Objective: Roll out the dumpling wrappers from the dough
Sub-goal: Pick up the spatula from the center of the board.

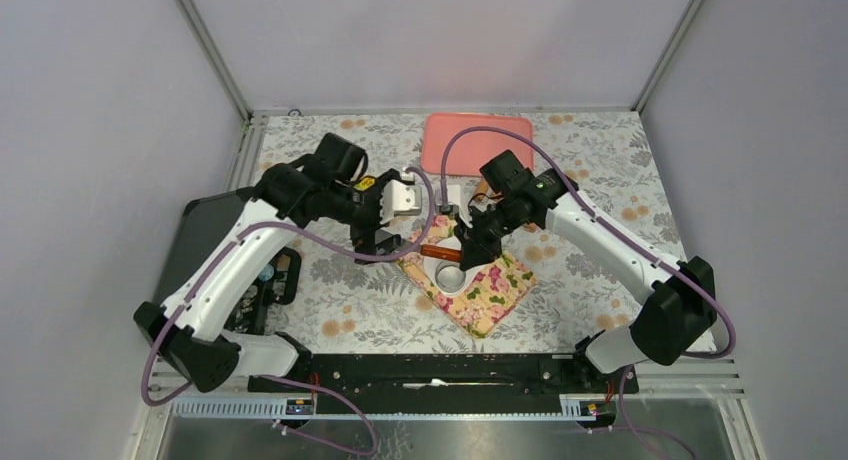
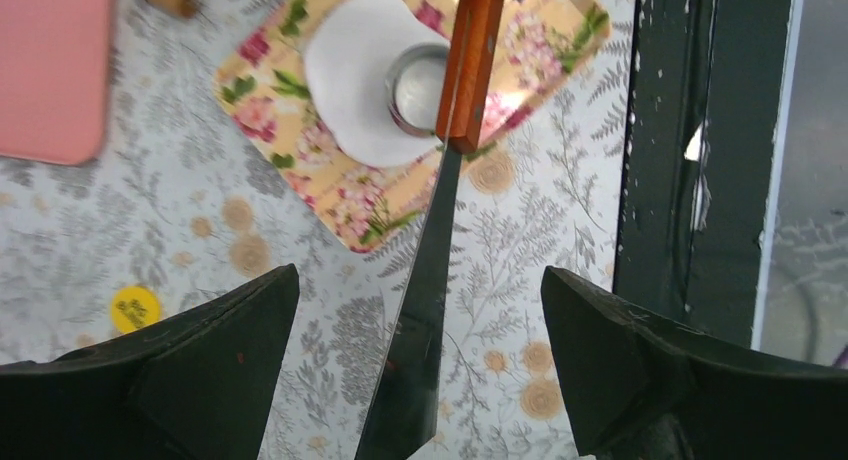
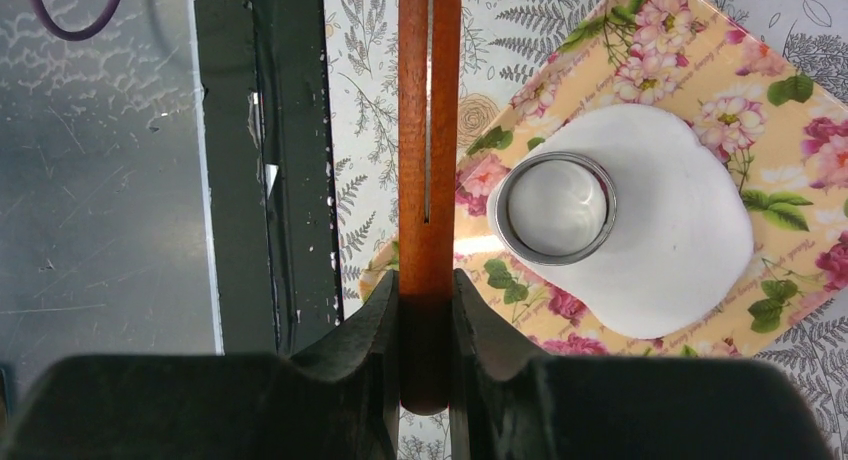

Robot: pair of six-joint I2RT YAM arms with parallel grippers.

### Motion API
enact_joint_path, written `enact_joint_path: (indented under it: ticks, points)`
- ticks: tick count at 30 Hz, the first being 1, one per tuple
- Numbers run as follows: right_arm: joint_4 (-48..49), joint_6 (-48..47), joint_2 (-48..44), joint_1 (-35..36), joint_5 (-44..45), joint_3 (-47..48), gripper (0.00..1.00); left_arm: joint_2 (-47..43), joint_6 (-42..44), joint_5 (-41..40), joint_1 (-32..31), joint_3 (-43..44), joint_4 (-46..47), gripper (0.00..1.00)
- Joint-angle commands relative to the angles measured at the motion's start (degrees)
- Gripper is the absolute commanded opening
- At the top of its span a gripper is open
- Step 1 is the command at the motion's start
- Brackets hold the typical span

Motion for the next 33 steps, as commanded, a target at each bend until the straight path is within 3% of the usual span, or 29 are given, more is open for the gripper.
enact_joint_path:
  ticks: [1,6,10,12,13,14,15,16,17,18,20,24,28,33]
  points:
    - [-0.2,-2.5,-2.3,0.4,0.6,-0.4,0.0,3.3,3.5,-4.6,-1.4,2.3,-5.6,0.97]
    - [-0.3,-3.0,-3.7,0.4,1.2,-0.8,0.0,4.0,3.3,-6.2,-1.4,2.3,-5.9,0.85]
    - [-0.2,-3.4,-4.5,0.4,1.9,-0.8,0.0,4.3,3.6,-6.9,-1.6,2.2,-6.9,0.45]
    - [0.5,-3.1,-5.3,0.4,1.9,-0.7,0.0,4.9,3.9,-7.2,-1.8,2.2,-8.0,0.06]
    - [1.0,-3.0,-5.8,0.4,1.8,-0.6,0.0,5.2,4.0,-7.3,-1.9,2.1,-8.5,0.0]
    - [1.7,-2.7,-6.2,0.4,1.8,-0.5,0.02,5.3,4.1,-7.3,-1.9,1.8,-8.8,0.0]
    - [2.7,-2.0,-6.7,0.4,2.0,-0.3,0.12,5.1,4.1,-7.2,-1.9,1.5,-8.8,0.0]
    - [3.6,-1.4,-7.2,0.3,2.1,-0.1,0.31,5.0,4.1,-6.7,-1.9,1.3,-8.6,0.0]
    - [4.3,-0.7,-7.7,0.3,2.2,0.6,0.58,4.6,3.9,-6.3,-1.8,1.2,-7.9,0.0]
    - [5.5,1.1,-8.3,-0.4,2.0,1.5,0.77,3.9,3.3,-5.4,-1.4,1.0,-6.4,0.0]
    - [8.3,5.4,-9.8,-3.1,-1.1,3.3,0.98,1.8,0.6,-0.2,1.2,0.3,-1.6,0.0]
    - [23.1,20.6,-16.1,-10.5,-5.8,1.2,1.0,-2.4,-7.8,12.7,9.9,-1.8,10.6,0.0]
    - [50.3,38.8,-25.0,-16.3,-5.0,-8.8,1.0,-5.1,-18.0,18.0,13.0,-6.8,23.9,0.0]
    - [62.1,50.6,-23.4,-17.2,-13.5,-12.4,1.0,-6.5,-30.1,27.5,13.1,-14.3,36.5,0.0]
